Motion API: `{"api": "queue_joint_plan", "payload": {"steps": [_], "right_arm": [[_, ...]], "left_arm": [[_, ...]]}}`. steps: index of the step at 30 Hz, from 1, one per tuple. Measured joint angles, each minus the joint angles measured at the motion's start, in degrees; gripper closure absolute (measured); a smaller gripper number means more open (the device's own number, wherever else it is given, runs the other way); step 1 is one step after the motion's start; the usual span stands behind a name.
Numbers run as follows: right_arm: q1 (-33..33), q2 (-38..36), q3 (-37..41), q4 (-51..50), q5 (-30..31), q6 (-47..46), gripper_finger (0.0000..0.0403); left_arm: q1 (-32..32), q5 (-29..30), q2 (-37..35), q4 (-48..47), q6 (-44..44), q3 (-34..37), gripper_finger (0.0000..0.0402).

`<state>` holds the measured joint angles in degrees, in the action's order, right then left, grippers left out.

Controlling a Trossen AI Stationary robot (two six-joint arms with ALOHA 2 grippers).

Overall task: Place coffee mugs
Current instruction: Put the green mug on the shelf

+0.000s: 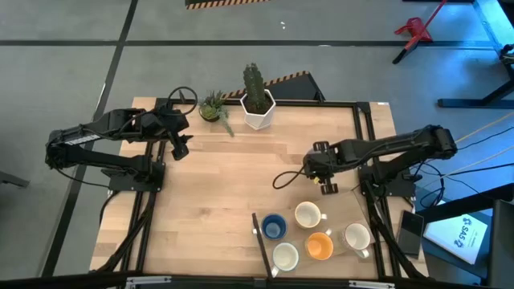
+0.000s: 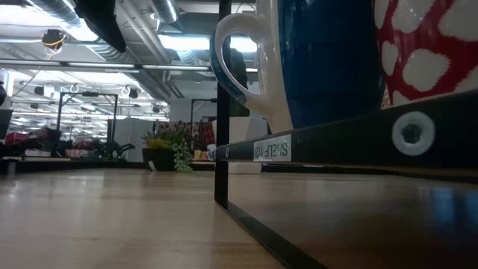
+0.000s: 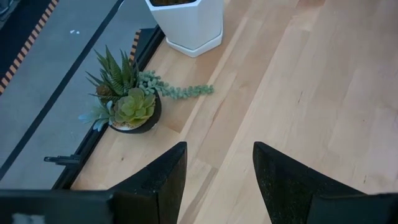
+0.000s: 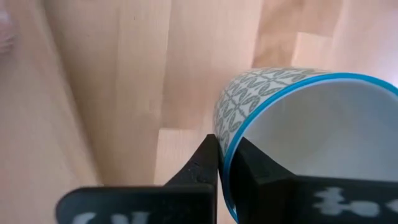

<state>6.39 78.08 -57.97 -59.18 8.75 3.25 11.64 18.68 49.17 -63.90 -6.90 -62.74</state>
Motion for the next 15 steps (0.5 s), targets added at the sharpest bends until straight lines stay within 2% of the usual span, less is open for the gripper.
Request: {"api": "queue_joint_plan", "payload": {"steps": [7,10,15], "right_arm": [[4.7,-0.1,-12.1,-11.3,0.9,-5.5,0.04],[9.8,-0.5,-13.3,-16.6,0.6,-12.6,0.0401],[21.9,-3.4,-12.0,-21.2,0.7,-31.1,0.0401]], "left_arm": [[0.0,0.0,0.0,0.0,0.0,0.0,0.0223],[0.0,0.0,0.0,0.0,0.0,0.0,0.0223],[0.0,0.0,0.0,0.0,0.0,0.0,0.0223]]}}
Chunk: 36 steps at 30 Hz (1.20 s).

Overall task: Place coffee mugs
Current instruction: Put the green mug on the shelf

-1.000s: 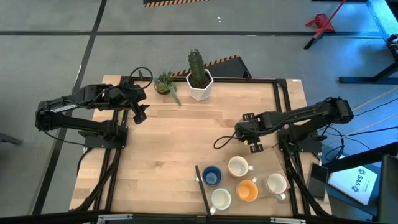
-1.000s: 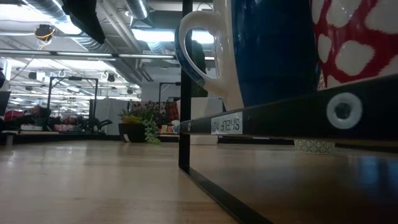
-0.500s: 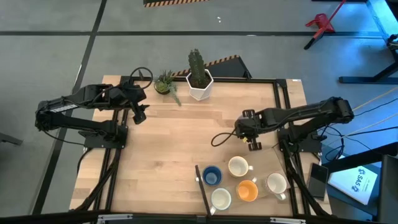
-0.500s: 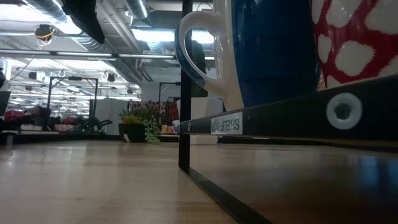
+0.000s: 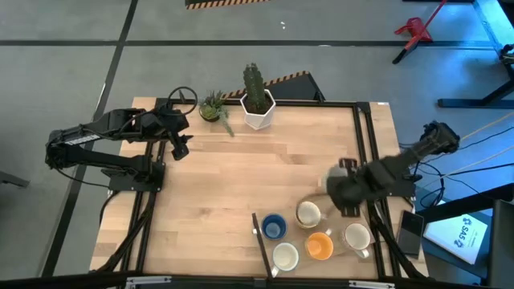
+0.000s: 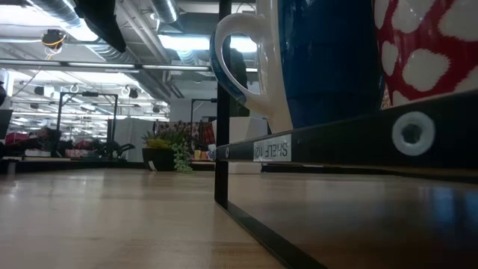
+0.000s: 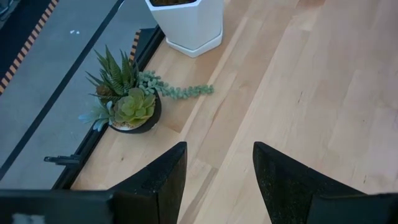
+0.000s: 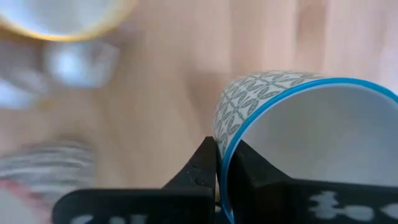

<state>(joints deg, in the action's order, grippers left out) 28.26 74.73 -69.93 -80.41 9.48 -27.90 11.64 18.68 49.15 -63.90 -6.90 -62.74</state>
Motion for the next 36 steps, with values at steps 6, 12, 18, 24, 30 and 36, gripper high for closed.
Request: {"api": "queue_joint_plan", "payload": {"steps": [6,12,18,24,30,36], "right_arm": [[13.7,0.4,0.0,1.1,0.2,-17.8,0.0402],[20.2,3.3,0.0,1.3,-4.3,-25.7,0.0402],[20.5,5.1,0.0,4.9,-5.8,-25.4,0.0402],[18.4,5.1,0.5,4.1,-5.1,-23.8,0.0403],[17.7,5.1,4.0,8.4,-6.6,-21.9,0.0403],[17.8,5.1,4.2,8.4,-6.3,-22.6,0.0403]], "left_arm": [[0.0,0.0,0.0,0.0,0.0,0.0,0.0223],[0.0,0.0,0.0,0.1,-0.1,0.0,0.0223],[0.0,0.0,0.0,0.1,-0.1,0.0,0.0223],[0.0,0.1,0.0,0.1,-0.1,0.0,0.0223],[0.0,0.1,0.0,0.1,-0.1,0.0,0.0223],[0.0,0.2,0.0,0.1,0.0,0.0,0.0223]]}}
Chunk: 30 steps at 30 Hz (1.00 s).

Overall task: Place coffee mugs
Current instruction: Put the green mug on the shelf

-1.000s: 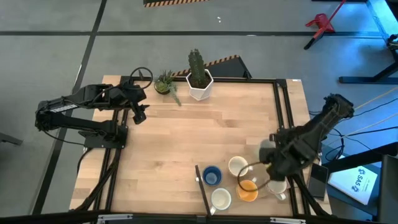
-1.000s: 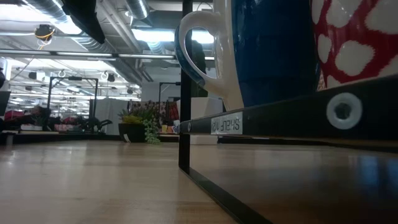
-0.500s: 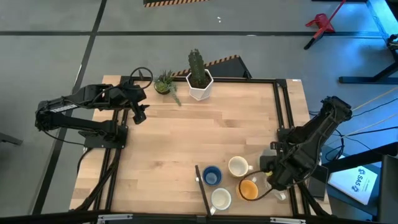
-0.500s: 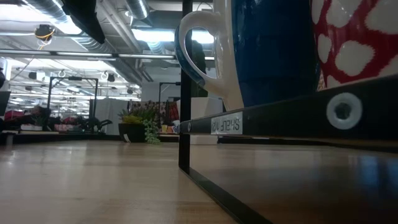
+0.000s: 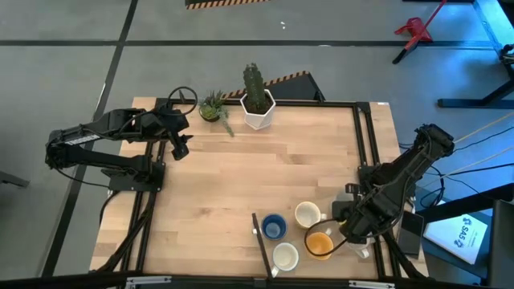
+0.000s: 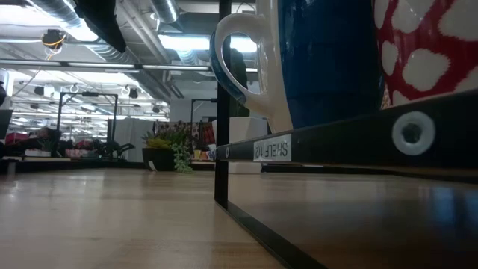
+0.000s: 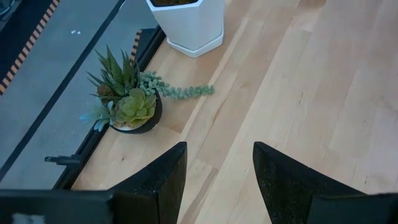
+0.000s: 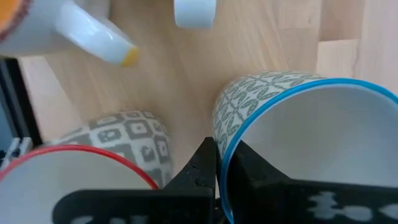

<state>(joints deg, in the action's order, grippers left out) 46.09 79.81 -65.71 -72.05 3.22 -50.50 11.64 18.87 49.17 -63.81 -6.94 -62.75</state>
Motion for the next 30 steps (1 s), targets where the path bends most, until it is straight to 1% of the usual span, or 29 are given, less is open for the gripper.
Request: {"api": "queue_joint_plan", "payload": {"steps": [4,11,20,23,30], "right_arm": [[0.0,0.0,0.0,0.2,0.0,1.4,0.0403],[0.0,0.0,1.8,1.5,-0.9,1.9,0.0403],[0.0,0.0,1.9,1.8,-0.9,2.5,0.0399],[0.0,0.0,2.0,2.1,-1.2,2.5,0.0381],[0.0,0.0,2.0,2.2,-1.2,2.6,0.032]], "left_arm": [[0.0,0.0,0.0,0.0,0.0,0.0,0.0223],[0.0,0.0,0.0,0.0,0.0,0.0,0.0223],[0.0,0.0,0.0,0.0,0.0,0.0,0.0223],[0.0,0.0,0.0,0.0,0.0,0.0,0.0223],[0.0,0.0,0.0,0.0,0.0,0.0,0.0223]]}}
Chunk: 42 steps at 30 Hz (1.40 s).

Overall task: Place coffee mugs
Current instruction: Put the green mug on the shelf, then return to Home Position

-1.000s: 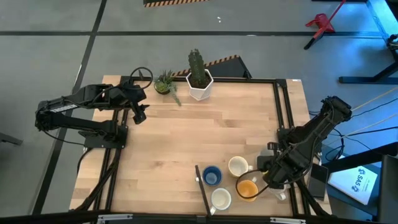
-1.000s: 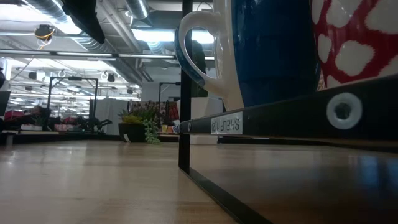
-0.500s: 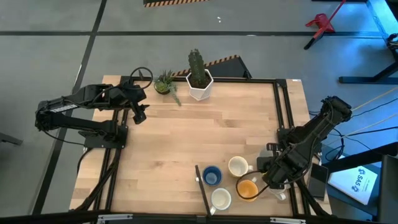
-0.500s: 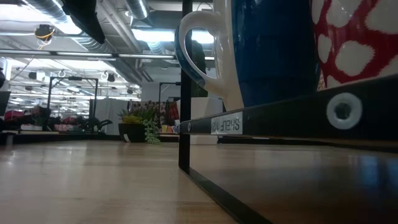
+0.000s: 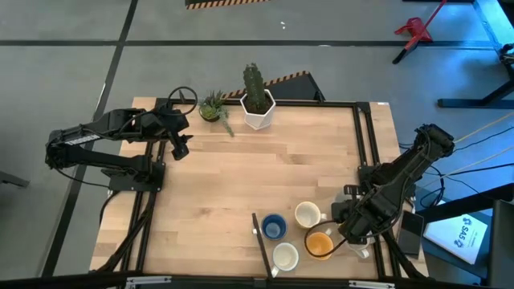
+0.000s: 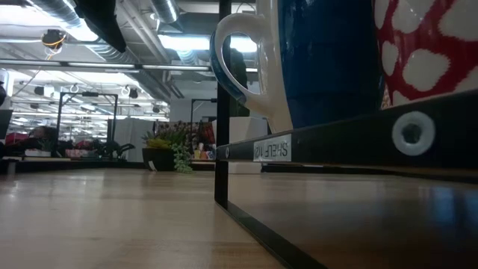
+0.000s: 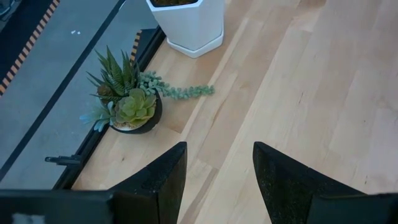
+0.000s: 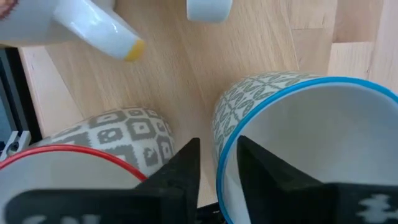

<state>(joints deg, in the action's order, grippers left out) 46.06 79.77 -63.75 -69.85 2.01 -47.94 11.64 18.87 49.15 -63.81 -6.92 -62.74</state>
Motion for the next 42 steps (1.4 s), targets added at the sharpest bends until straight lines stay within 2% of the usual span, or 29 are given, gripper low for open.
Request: {"api": "queue_joint_plan", "payload": {"steps": [8,14,18,23,29,30,32,34,36,38,39,42], "right_arm": [[0.0,-1.8,-0.1,-0.1,0.7,-0.3,0.0278],[0.0,-3.4,-5.1,-3.3,5.7,1.6,0.027],[0.0,-4.3,-11.3,-8.6,10.6,5.2,0.027],[0.0,-4.7,-23.8,-17.5,21.4,6.2,0.0269],[0.0,-4.7,-37.4,-18.6,24.4,10.0,0.0269],[0.0,-4.8,-38.9,-18.6,26.1,12.7,0.0269],[0.1,-4.7,-40.9,-18.5,34.5,17.8,0.0269],[0.0,-4.8,-41.7,-17.3,46.6,27.1,0.0269],[0.0,-6.2,-41.6,-16.8,54.1,34.3,0.0269],[-0.2,-10.3,-40.4,-17.5,58.2,36.1,0.0269],[-0.4,-13.0,-39.3,-17.3,60.1,36.4,0.0269],[0.2,-21.7,-33.6,-13.6,62.4,36.5,0.0269]], "left_arm": [[0.0,0.0,0.0,0.0,0.0,0.0,0.0223],[0.0,0.0,0.0,0.7,0.1,0.0,0.0223],[0.0,0.0,0.0,1.9,0.1,0.0,0.0223],[0.0,0.1,0.0,2.3,0.1,0.0,0.0223],[0.0,2.0,0.0,2.2,0.0,0.0,0.0223],[0.0,2.5,0.0,2.2,0.0,0.0,0.0223],[0.0,2.7,0.0,2.6,-0.2,0.0,0.0223],[0.0,0.3,-0.1,6.3,1.4,0.0,0.0223],[0.0,-7.9,-0.8,12.4,4.5,0.0,0.0223],[-0.1,-16.5,-2.0,19.1,6.1,0.0,0.0223],[0.0,-19.0,-2.4,21.7,6.7,0.0,0.0223],[1.1,-20.6,-4.1,24.8,8.1,0.0,0.0223]]}}
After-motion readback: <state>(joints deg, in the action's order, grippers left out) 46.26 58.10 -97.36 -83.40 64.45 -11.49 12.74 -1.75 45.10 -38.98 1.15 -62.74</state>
